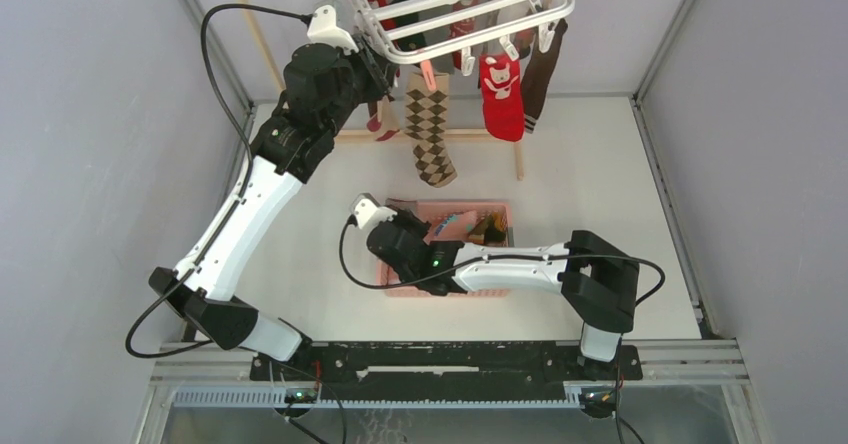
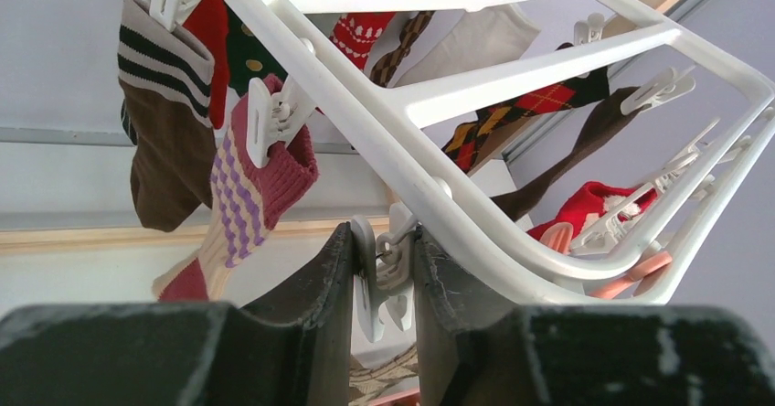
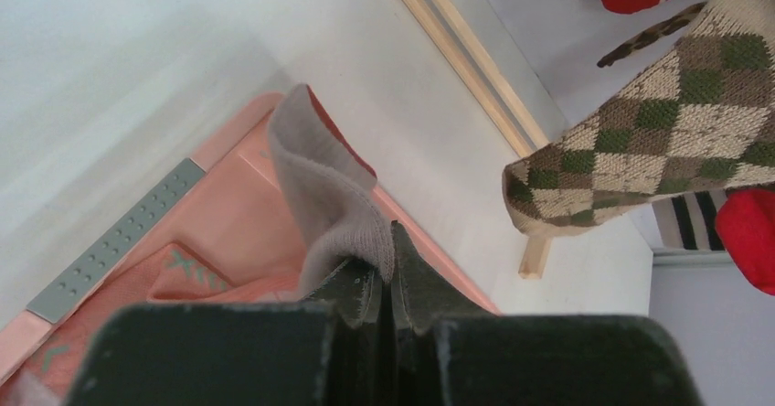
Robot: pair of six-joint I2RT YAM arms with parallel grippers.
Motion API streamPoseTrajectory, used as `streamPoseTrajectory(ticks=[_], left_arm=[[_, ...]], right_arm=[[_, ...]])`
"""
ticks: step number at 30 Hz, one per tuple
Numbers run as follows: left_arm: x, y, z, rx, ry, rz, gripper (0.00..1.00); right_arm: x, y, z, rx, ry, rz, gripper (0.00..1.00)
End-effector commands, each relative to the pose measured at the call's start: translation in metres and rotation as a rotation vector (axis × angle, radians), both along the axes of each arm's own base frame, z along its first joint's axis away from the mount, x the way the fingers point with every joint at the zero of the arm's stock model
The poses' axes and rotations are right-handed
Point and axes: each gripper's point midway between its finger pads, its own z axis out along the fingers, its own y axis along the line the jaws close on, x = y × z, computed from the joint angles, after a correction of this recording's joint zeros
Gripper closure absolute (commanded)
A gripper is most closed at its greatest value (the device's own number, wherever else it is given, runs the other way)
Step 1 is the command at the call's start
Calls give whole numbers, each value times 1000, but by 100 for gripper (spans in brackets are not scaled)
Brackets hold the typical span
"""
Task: Remove the socks clipped to the hanger
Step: Remove the sock from the hanger.
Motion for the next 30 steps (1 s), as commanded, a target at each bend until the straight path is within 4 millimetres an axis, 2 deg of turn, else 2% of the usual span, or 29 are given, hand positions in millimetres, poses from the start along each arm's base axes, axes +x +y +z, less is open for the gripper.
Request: streamPoseTrajectory(ticks=[1, 4, 6, 13, 20, 23, 26, 30], left_arm=[[-6, 3, 33, -30, -77, 3, 85], [-8, 5, 29, -19, -73, 3, 72], [-10, 6, 24, -9, -66, 3, 59], [-18, 11, 1, 19, -44, 0, 41], [-28, 17, -21, 28, -25, -4, 31], [-36, 21, -33, 33, -14, -7, 13], [-46, 26, -40, 33, -15, -12, 1], [-63, 37, -49, 31, -13, -11, 0]], right_arm=[[5, -6, 26, 51, -28, -9, 99], [5, -8, 27, 91, 4, 3, 99], [3, -13, 25, 121, 49, 13, 99], [-2, -30, 53, 287, 142, 47, 99], [-14, -38, 82, 411, 213, 123, 99], [-22, -39, 94, 456, 235, 163, 99], [-31, -38, 102, 494, 265, 206, 98], [-40, -34, 101, 511, 309, 243, 98]])
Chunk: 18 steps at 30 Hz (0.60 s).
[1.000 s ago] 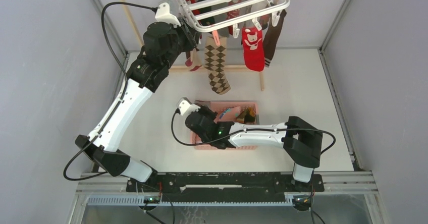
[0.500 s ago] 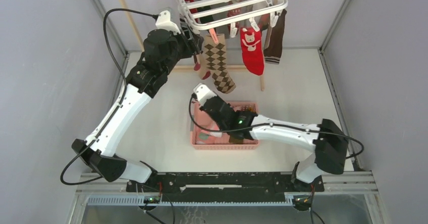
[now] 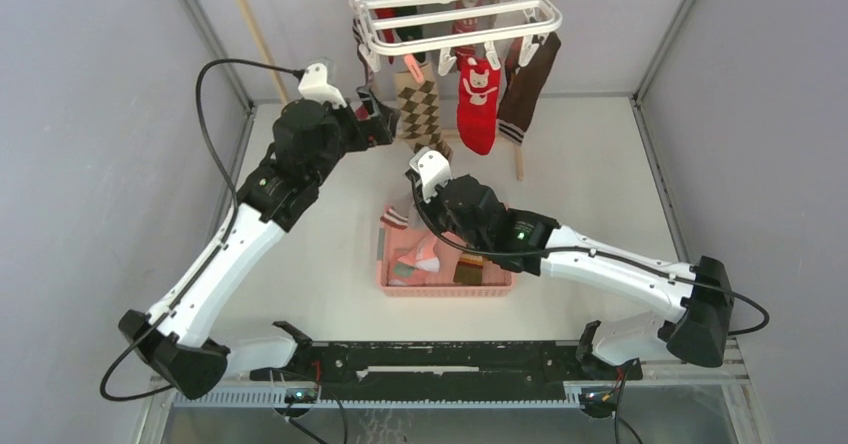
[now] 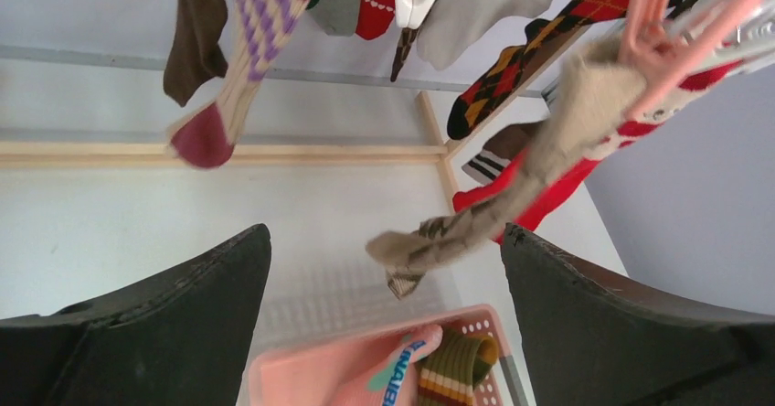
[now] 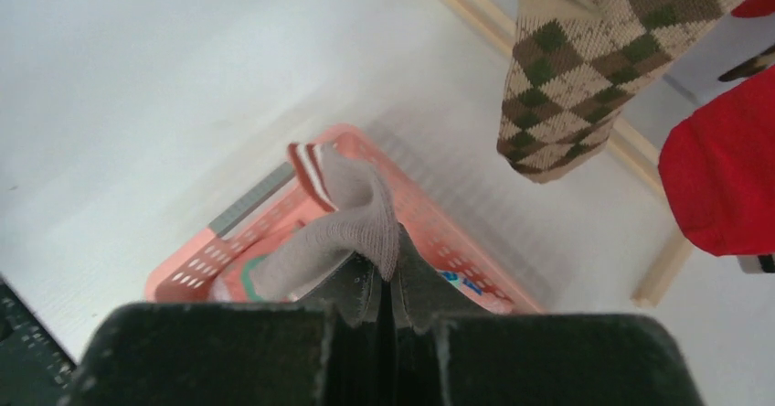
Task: Remove the socks clipped to the hanger
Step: Remove the sock from the hanger, then place the sock in the bin.
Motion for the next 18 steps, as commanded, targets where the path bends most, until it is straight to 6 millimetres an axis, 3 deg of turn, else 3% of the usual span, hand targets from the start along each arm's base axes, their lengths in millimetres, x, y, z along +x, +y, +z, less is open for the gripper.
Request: streamPoseTrajectory(ticks=[1, 5, 18], left_arm=[[-26, 13, 15, -40, -74, -10, 0], [-42, 25, -2, -36, -55, 1, 0], [-82, 46, -56, -57, 4, 3, 0]], right_arm=[[-14, 7, 10, 75, 54, 62, 98], [-15, 13, -4, 67, 92, 65, 99], [2, 39, -92, 29, 276, 23, 99]])
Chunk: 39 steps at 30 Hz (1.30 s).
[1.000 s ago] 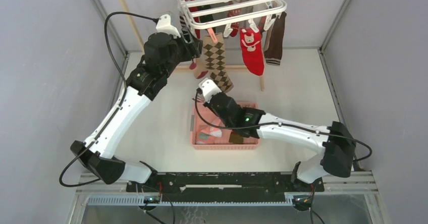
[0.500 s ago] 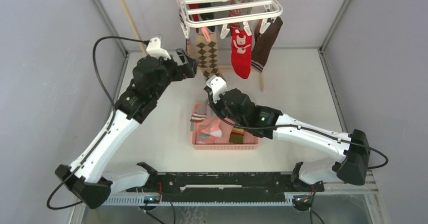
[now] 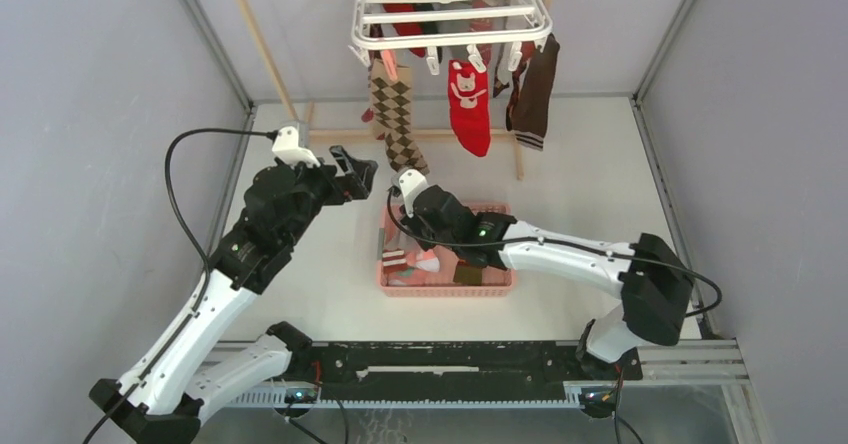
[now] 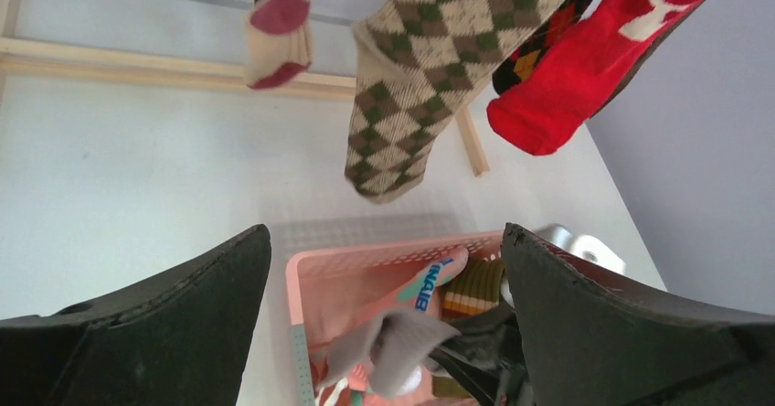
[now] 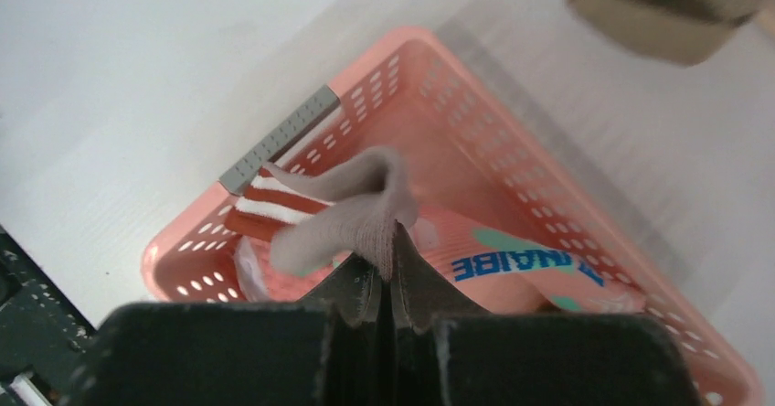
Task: Remove the socks clipped to the hanger
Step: Place the sock in the bin.
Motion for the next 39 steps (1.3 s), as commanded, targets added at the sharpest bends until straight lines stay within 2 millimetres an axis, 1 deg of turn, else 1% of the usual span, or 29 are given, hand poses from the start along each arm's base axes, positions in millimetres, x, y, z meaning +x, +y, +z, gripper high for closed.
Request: streamPoseTrajectory(ticks=[1, 7, 9, 12, 14, 16, 18, 20, 23, 24, 27, 30, 33, 34, 36, 37, 39], left_arm=[[-10, 3, -7, -33, -4, -1, 0], [-13, 6, -19, -31, 10, 6, 0], [-13, 6, -22, -27, 16, 6, 0], [-13, 7, -28, -23, 26, 12, 0], [-12, 7, -31, -20, 33, 15, 0], [-11, 7, -34, -15, 40, 20, 0], [-11, 9, -38, -7, 45, 30, 0], [-11, 11, -40, -3, 49, 38, 0], [-12, 13, -42, 2, 55, 44, 0], [-12, 13, -42, 4, 57, 45, 0], [-13, 15, -42, 11, 60, 49, 0], [-15, 16, -43, 17, 66, 48, 0], [-16, 12, -50, 29, 84, 33, 0], [-16, 11, -54, 35, 94, 28, 0], [-15, 5, -64, 49, 120, 17, 0], [-13, 2, -69, 58, 134, 17, 1], [-10, -7, -83, 78, 168, 1, 7]], right_arm=[[8, 16, -13, 73, 60, -17, 99], [11, 25, -65, 37, 167, -15, 91], [11, 26, -79, 34, 204, -13, 84], [10, 24, -91, 38, 250, -10, 75], [7, 21, -91, 41, 266, -1, 66], [5, 17, -80, 49, 252, 0, 58], [3, 12, -61, 68, 229, 10, 52], [-1, 7, -31, 106, 192, 22, 44], [-8, -4, 3, 145, 149, 36, 36], [-9, -9, 13, 155, 135, 35, 34], [-13, -25, 29, 166, 110, 20, 32], [-14, -42, 29, 154, 106, -6, 32], [-10, -60, 16, 144, 118, -51, 33], [-7, -67, 9, 147, 135, -73, 35], [-2, -74, -3, 167, 167, -99, 41], [1, -79, -13, 169, 186, -125, 44], [6, -84, -29, 169, 221, -149, 50]])
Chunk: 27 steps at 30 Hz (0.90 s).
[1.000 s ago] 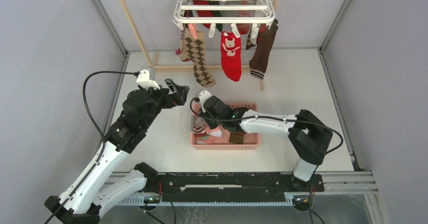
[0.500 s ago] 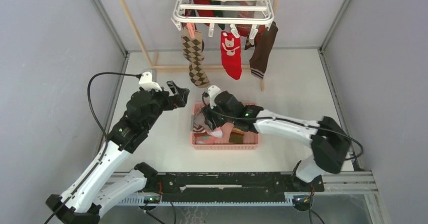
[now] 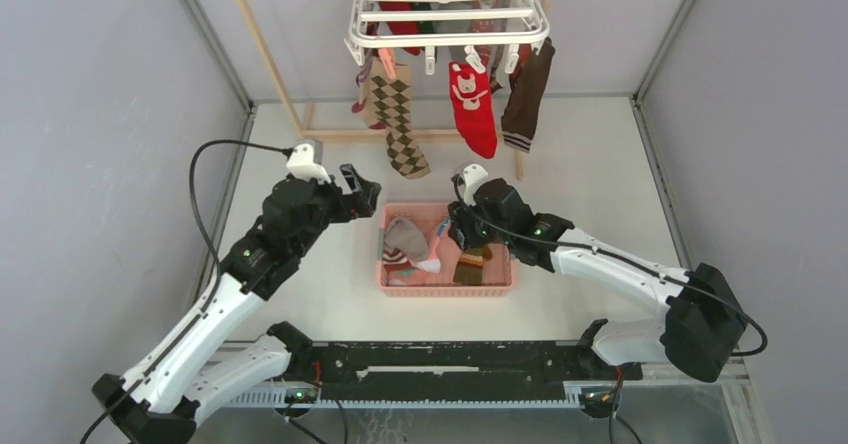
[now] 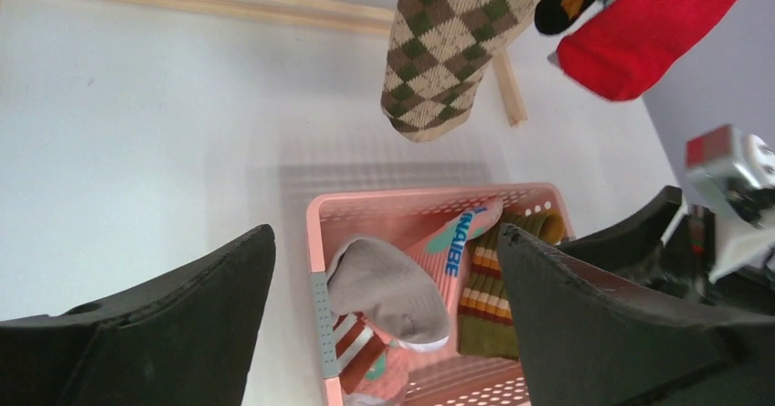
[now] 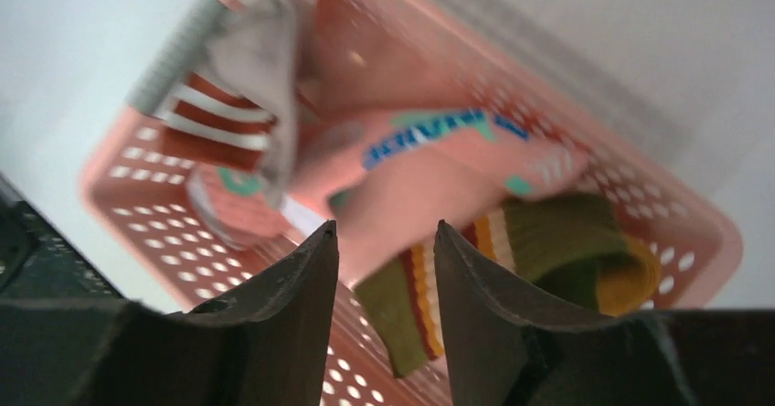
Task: Remove the socks clipped to the hanger
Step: Place the sock in the bin.
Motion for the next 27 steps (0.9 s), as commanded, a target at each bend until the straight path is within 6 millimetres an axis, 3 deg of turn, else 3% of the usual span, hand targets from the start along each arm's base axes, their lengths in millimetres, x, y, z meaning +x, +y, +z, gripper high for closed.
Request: streamPoseTrajectory(ticks=[1, 8, 17, 21, 27], left_arm=[[6, -16, -35, 41, 81, -17, 12], [20, -52, -101, 105, 218, -59, 37], [30, -88, -167, 157, 342, -98, 41], [28, -94, -184, 149, 366, -112, 42], [23, -107, -182, 146, 355, -149, 42]], right_arm=[[11, -11, -25, 16, 67, -69, 52], [22, -35, -80, -98, 161, -200, 57], [11, -48, -124, -183, 273, -263, 59], [9, -47, -116, -161, 256, -262, 59], [5, -44, -68, -78, 167, -234, 58]])
